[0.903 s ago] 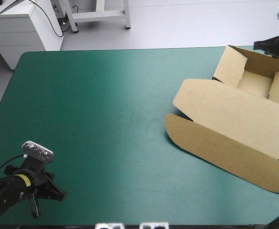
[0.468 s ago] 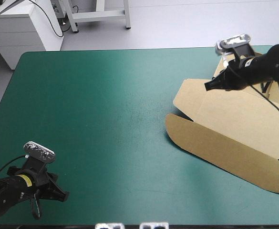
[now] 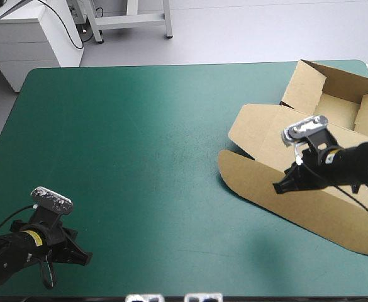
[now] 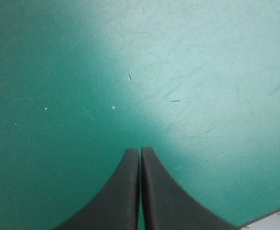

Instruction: Fold the box

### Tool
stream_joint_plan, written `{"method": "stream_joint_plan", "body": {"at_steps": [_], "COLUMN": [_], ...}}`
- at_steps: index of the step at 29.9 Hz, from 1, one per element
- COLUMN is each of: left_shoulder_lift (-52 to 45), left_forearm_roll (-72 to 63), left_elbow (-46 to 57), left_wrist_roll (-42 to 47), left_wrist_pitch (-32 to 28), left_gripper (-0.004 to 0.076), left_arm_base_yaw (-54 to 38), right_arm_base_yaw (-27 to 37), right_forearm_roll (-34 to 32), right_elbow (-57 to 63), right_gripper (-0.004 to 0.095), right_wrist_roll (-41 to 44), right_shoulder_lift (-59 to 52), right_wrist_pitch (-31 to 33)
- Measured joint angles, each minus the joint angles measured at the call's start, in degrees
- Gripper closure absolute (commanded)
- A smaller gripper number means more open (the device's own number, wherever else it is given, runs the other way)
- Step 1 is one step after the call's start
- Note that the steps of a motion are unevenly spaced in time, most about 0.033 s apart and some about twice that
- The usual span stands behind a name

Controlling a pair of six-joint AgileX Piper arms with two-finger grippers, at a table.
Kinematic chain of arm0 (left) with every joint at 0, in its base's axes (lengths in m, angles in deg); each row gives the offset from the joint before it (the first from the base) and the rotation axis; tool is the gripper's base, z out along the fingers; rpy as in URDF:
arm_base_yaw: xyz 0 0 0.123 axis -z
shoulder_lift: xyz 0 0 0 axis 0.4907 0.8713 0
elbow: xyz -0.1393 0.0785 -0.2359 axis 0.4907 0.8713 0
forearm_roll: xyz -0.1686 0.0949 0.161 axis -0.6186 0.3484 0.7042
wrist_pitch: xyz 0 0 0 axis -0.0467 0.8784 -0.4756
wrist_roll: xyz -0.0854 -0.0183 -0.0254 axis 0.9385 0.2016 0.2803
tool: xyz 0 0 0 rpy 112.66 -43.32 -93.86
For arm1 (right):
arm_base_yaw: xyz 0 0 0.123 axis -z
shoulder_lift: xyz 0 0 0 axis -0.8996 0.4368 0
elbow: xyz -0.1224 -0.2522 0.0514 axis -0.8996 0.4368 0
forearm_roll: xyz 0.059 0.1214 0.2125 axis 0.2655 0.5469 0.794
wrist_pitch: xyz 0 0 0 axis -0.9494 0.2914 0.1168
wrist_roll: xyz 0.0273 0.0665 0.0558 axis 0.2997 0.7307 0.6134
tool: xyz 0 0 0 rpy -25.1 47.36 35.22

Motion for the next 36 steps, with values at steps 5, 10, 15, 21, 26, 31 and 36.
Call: {"method": "stream_joint_plan", "body": {"at_steps": [5, 10, 15, 21, 26, 31, 36], "left_shoulder_lift": [0.0, 0.0, 0.0, 0.0, 0.0, 0.0, 0.0], "left_forearm_roll": [-3.9, -5.7, -6.5, -10.1, -11.0, -11.0, -11.0], "left_elbow": [0.1, 0.4, 1.1, 6.0, 10.1, 10.7, 10.8], "left_wrist_roll": [0.0, 0.0, 0.0, 0.0, 0.0, -1.8, -2.6], "left_wrist_pitch": [-1.7, -2.5, -3.5, -7.3, -10.0, -12.1, -12.0], "left_gripper": [0.0732, 0.0732, 0.0732, 0.0732, 0.0732, 0.0732, 0.0732], "left_arm_base_yaw": [0.0, 0.0, 0.0, 0.0, 0.0, 0.0, 0.0], "right_arm_base_yaw": [0.0, 0.0, 0.0, 0.0, 0.0, 0.0, 0.0], "right_forearm_roll": [0.7, 1.7, 2.2, 2.3, 2.7, 3.1, 3.1], "right_elbow": [11.3, 22.5, 30.6, 35.9, 38.1, 39.0, 39.1], "right_gripper": [0.0913, 0.0913, 0.0913, 0.0913, 0.0928, 0.0928, 0.0928], "right_wrist_roll": [0.0, 0.0, 0.0, 0.0, 0.5, 1.2, 1.3], "right_shoulder_lift": [-9.0, -17.5, -25.8, -35.3, -41.7, -44.9, -45.3], "right_wrist_pitch": [-3.0, -4.6, -8.4, -13.2, -13.7, -13.9, -13.9]}}
